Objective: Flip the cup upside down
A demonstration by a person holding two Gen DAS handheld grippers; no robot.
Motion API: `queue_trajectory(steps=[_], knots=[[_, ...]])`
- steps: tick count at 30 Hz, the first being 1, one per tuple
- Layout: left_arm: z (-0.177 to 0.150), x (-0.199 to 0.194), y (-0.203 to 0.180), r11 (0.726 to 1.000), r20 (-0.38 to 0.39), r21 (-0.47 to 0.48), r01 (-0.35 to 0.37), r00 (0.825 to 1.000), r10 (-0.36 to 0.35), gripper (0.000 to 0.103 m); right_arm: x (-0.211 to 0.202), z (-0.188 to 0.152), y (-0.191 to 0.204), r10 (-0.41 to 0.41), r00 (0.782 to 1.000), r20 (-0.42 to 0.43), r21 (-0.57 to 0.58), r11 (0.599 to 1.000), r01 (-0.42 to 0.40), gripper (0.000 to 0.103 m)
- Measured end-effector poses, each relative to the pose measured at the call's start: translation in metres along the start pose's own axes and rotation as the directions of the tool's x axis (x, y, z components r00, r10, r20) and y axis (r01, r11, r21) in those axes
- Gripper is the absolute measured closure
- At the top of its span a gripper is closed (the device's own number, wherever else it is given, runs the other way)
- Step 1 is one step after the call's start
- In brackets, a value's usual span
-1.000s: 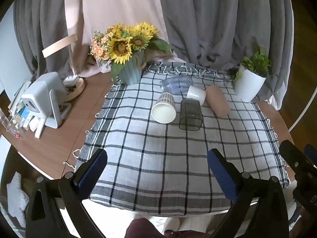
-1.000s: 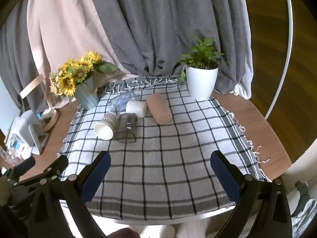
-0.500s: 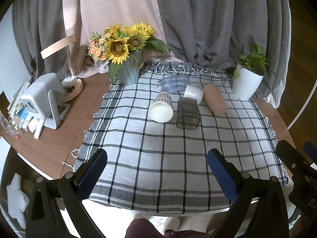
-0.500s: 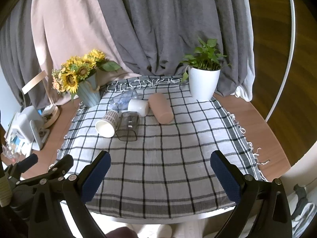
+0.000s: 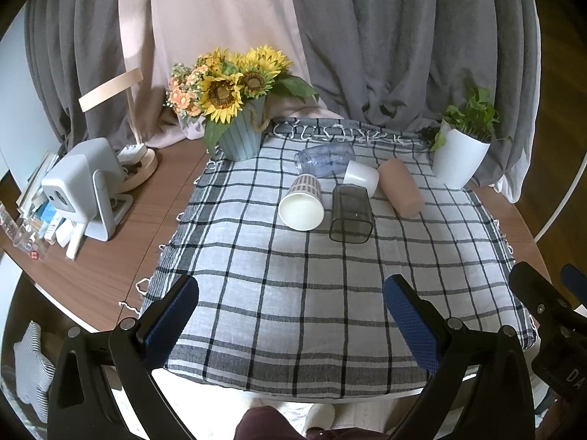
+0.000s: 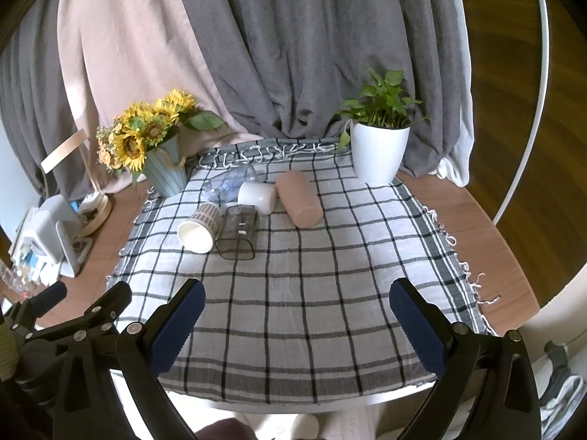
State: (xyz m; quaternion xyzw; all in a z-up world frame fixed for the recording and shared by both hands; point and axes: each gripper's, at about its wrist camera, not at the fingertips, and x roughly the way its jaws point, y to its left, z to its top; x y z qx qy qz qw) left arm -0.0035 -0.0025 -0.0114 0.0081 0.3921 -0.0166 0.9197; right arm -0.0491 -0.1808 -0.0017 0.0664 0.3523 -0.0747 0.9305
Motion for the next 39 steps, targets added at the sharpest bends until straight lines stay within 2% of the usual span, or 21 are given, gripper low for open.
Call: queue_trajectory(steps=[39], knots=[[0.0038, 0.0031, 0.0075, 1.0, -0.006, 0.002, -0.007, 1.0, 0.007, 0.0, 0.0063, 0.0024, 0.0019, 0.0, 1.0, -0.01, 0.001, 1.0, 0.0, 0.002]])
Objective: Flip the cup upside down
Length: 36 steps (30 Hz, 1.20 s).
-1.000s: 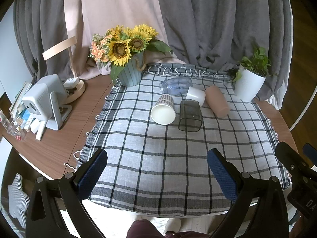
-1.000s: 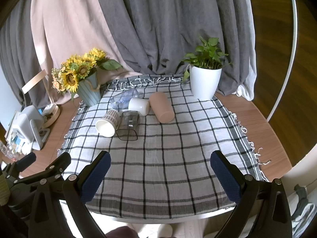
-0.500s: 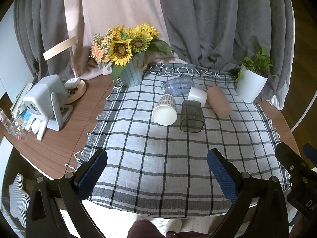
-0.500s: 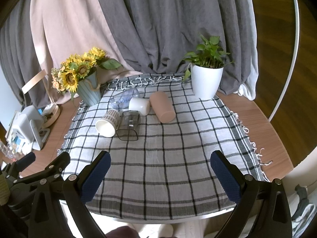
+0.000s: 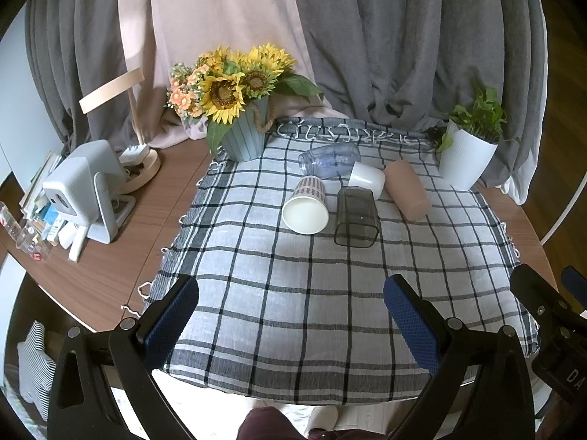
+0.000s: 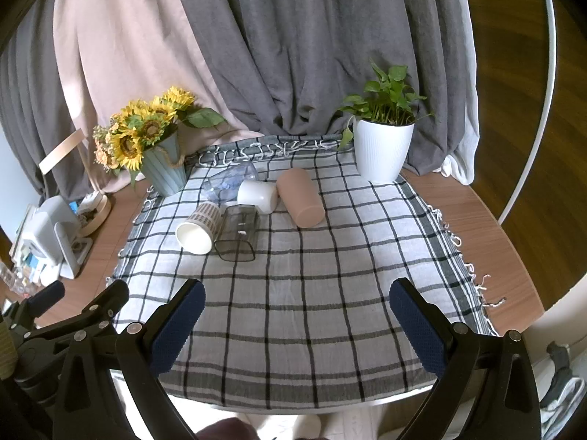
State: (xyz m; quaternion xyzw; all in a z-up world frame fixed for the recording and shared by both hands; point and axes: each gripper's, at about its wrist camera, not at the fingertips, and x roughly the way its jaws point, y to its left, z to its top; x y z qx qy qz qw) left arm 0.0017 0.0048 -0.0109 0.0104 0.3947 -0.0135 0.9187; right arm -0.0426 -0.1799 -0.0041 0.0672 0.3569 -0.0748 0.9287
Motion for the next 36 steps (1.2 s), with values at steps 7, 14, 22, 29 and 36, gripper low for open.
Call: queue_trajectory(steps=[7, 14, 22, 29, 36], knots=[[0.002, 0.002, 0.001, 1.0, -0.004, 0.002, -0.003, 1.0, 0.003, 0.0, 0.001, -0.001, 0.001, 0.0, 1.0, -0.005, -0.001, 1.0, 0.0, 0.002], [0.007, 0.01, -0.003, 1.0, -0.029, 0.011, -0.021, 0.999, 0.022, 0.0, 0.009, -0.002, 0.002, 0.004, 1.0, -0.02, -0.003, 1.0, -0.004, 0.002], [0.014, 0.031, -0.013, 0.999, -0.091, 0.011, -0.046, 0.995, 0.047, 0.0, 0.029, 0.003, 0.0, 0.025, 0.997, -0.077, 0.001, 1.0, -0.025, 0.002], [0.031, 0.06, -0.022, 0.997, -0.159, -0.005, -0.078, 0.984, 0.077, 0.0, 0.065, 0.018, -0.014, 0.051, 0.982, -0.183, 0.062, 0.997, -0.041, 0.002], [0.049, 0.095, -0.036, 0.995, -0.213, -0.019, -0.096, 0.973, 0.09, 0.0, 0.11, 0.041, -0.024, 0.063, 0.968, -0.243, 0.057, 0.997, -0.051, 0.002]])
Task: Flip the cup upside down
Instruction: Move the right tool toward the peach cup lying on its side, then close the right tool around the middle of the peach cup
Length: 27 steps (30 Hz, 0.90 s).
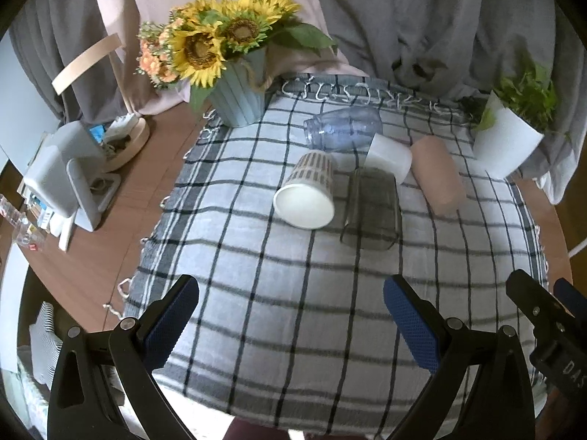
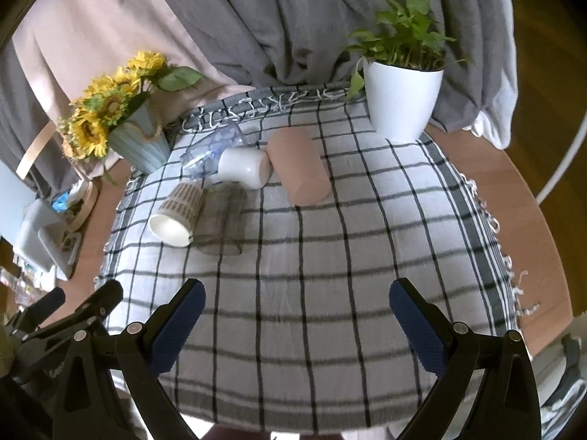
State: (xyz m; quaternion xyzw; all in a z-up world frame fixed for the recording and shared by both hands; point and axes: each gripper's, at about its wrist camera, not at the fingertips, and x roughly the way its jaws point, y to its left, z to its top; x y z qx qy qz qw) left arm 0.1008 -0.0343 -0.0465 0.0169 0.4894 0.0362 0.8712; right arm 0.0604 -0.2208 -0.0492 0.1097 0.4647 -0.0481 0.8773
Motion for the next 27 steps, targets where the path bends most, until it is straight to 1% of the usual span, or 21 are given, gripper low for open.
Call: queue_trajectory(steps=[3, 9, 13, 15, 17, 19, 22, 24, 27], knots=[[0.013, 0.01, -0.006, 1.0, 0.0, -0.021, -0.009, 1.0, 0.009, 0.0, 0.016, 0.019, -0.002, 0.004, 1.0, -0.016, -0.018, 1.0, -0.005, 0.002], [0.04, 0.032, -0.019, 0.999, -0.003, -0.033, -0.036, 0.999, 0.036, 0.0, 0.046, 0.055, -0.003, 0.006, 0.999, -0.037, -0.074, 0.997, -0.009, 0.002], [0.059, 0.052, -0.028, 0.998, -0.023, -0.035, -0.056, 0.998, 0.055, 0.0, 0.068, 0.075, -0.003, 0.003, 0.997, -0.073, -0.098, 0.995, -0.01, 0.002], [0.067, 0.062, -0.03, 0.998, -0.037, -0.038, -0.052, 0.998, 0.051, 0.0, 0.08, 0.084, -0.002, 0.009, 0.996, -0.093, -0.112, 0.994, -0.02, 0.002], [0.075, 0.07, -0.033, 0.998, -0.049, -0.04, -0.047, 0.998, 0.045, 0.0, 0.094, 0.093, -0.003, 0.013, 0.992, -0.129, -0.116, 0.993, -0.028, 0.002], [0.081, 0.077, -0.035, 0.997, -0.054, -0.043, -0.063, 0.997, 0.06, 0.0, 0.11, 0.1, -0.004, 0.012, 0.984, -0.178, -0.109, 0.994, -0.032, 0.003], [0.09, 0.087, -0.04, 0.996, -0.061, -0.04, -0.079, 0.995, 0.076, 0.0, 0.132, 0.111, -0.004, 0.027, 0.975, -0.22, -0.114, 0.992, -0.054, 0.003], [0.095, 0.094, -0.044, 0.996, -0.068, -0.026, -0.089, 0.994, 0.087, 0.0, 0.146, 0.118, -0.004, 0.021, 0.97, -0.241, -0.112, 0.993, -0.049, 0.004], [0.103, 0.103, -0.052, 0.994, -0.075, 0.004, -0.112, 0.991, 0.112, 0.0, 0.165, 0.128, -0.001, 0.029, 0.962, -0.273, -0.131, 0.989, -0.067, 0.005]])
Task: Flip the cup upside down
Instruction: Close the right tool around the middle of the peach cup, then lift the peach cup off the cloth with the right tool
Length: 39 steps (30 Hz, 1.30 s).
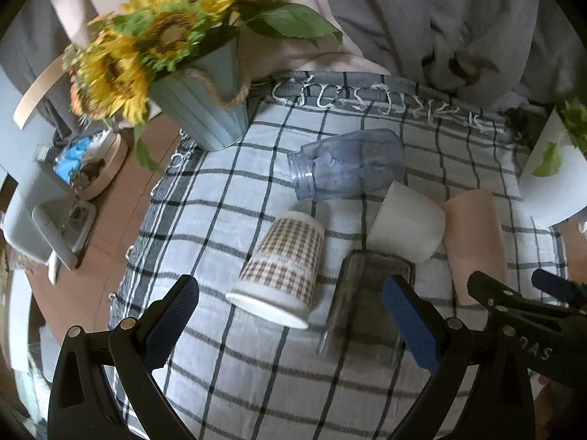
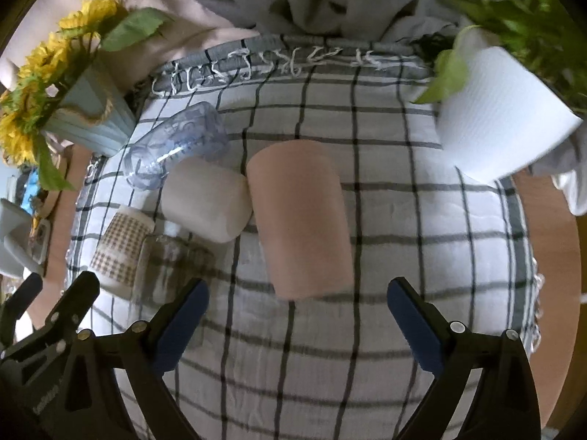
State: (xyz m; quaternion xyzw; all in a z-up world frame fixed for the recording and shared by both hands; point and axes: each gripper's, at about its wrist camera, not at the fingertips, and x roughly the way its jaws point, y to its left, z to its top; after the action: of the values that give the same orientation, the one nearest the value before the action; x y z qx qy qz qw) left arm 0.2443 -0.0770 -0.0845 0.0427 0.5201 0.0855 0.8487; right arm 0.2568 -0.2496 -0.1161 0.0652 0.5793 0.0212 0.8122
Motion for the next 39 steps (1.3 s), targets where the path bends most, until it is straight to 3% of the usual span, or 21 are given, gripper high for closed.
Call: queue_trajectory(steps=[9, 16, 26, 39], knots=[[0.011, 0.026, -0.013, 0.999, -0.052, 0.024, -0.034, 0.998, 0.035, 0.0, 0.045, 0.029, -0.003, -0.008, 0.995, -0.096, -0.004, 1.0, 0.008, 0.013], [0.013, 0.033, -0.016, 0.998, -0.062, 0.035, -0.045, 0.997, 0.047, 0.0, 0.068, 0.033, -0.005, 0.006, 0.989, -0.149, 0.014, 1.0, -0.004, 0.032], [0.006, 0.024, -0.011, 0.997, -0.038, 0.058, -0.043, 0.998, 0.046, 0.0, 0.057, 0.021, -0.002, 0.01, 0.994, -0.112, 0.032, 0.999, -0.007, 0.033], [-0.032, -0.018, 0.017, 0.998, 0.007, 0.063, 0.029, 1.0, -0.029, 0.0, -0.022, -0.035, 0.002, -0.03, 0.998, 0.056, 0.104, 0.994, 0.024, 0.034]])
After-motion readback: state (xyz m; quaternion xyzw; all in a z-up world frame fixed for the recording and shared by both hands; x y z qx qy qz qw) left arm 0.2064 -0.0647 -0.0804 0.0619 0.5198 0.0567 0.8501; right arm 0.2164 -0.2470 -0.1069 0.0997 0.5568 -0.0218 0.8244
